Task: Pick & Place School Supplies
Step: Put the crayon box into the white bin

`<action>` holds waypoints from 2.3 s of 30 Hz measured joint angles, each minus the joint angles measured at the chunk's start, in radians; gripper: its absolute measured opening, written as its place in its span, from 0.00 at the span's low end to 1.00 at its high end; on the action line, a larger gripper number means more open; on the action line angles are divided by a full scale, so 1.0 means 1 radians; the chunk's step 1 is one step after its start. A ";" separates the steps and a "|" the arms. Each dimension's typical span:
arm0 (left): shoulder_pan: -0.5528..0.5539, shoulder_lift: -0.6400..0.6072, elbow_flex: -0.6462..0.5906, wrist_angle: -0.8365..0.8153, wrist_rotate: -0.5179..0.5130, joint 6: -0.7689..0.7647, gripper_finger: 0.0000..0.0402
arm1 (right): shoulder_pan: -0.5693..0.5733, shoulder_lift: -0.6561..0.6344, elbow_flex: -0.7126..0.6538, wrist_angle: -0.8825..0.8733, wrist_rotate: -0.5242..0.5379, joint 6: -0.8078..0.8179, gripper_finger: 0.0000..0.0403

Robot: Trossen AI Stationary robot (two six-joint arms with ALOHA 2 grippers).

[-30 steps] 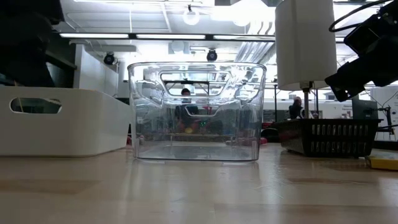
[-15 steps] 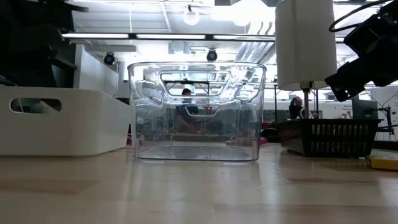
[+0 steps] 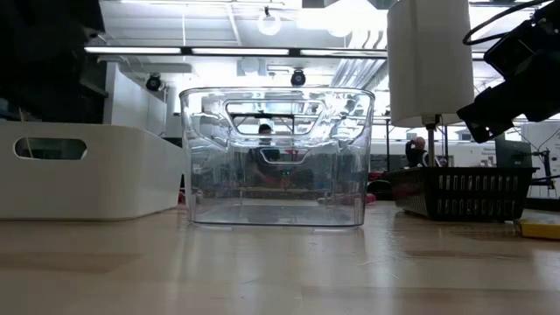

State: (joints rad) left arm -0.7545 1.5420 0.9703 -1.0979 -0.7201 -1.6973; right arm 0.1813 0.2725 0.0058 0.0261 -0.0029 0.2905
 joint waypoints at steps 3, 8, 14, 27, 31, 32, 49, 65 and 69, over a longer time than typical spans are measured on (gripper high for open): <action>-0.013 -0.024 0.000 -0.005 -0.048 0.001 0.57 | 0.000 0.000 0.000 0.000 0.000 0.000 0.34; -0.021 -0.065 0.000 -0.001 -0.113 0.067 0.57 | 0.000 0.000 0.000 0.000 0.000 0.000 0.34; -0.021 -0.099 0.000 0.057 -0.212 0.208 0.57 | 0.000 0.000 0.000 0.000 0.000 0.000 0.34; -0.031 -0.174 0.000 0.156 -0.286 0.494 0.57 | 0.000 0.000 0.000 0.000 0.000 0.000 0.34; -0.050 -0.241 0.000 0.153 -0.307 0.577 0.57 | 0.000 0.000 0.000 0.000 0.000 0.000 0.34; -0.053 -0.260 0.000 0.154 -0.307 0.612 0.57 | 0.000 0.000 0.000 0.000 0.000 0.000 0.34; -0.085 -0.619 -0.108 0.198 -0.302 0.968 0.57 | 0.000 0.000 0.000 0.000 0.000 0.000 0.34; -0.226 -0.799 -0.354 0.549 -0.305 1.160 0.57 | 0.000 0.000 0.000 0.000 0.000 0.000 0.34; -0.226 -0.799 -0.354 0.561 -0.291 1.160 0.57 | 0.000 0.000 0.000 0.000 0.000 0.000 0.34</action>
State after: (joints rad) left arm -0.9809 0.7433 0.6167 -0.5369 -1.0112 -0.5377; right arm 0.1812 0.2724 0.0059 0.0257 -0.0029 0.2905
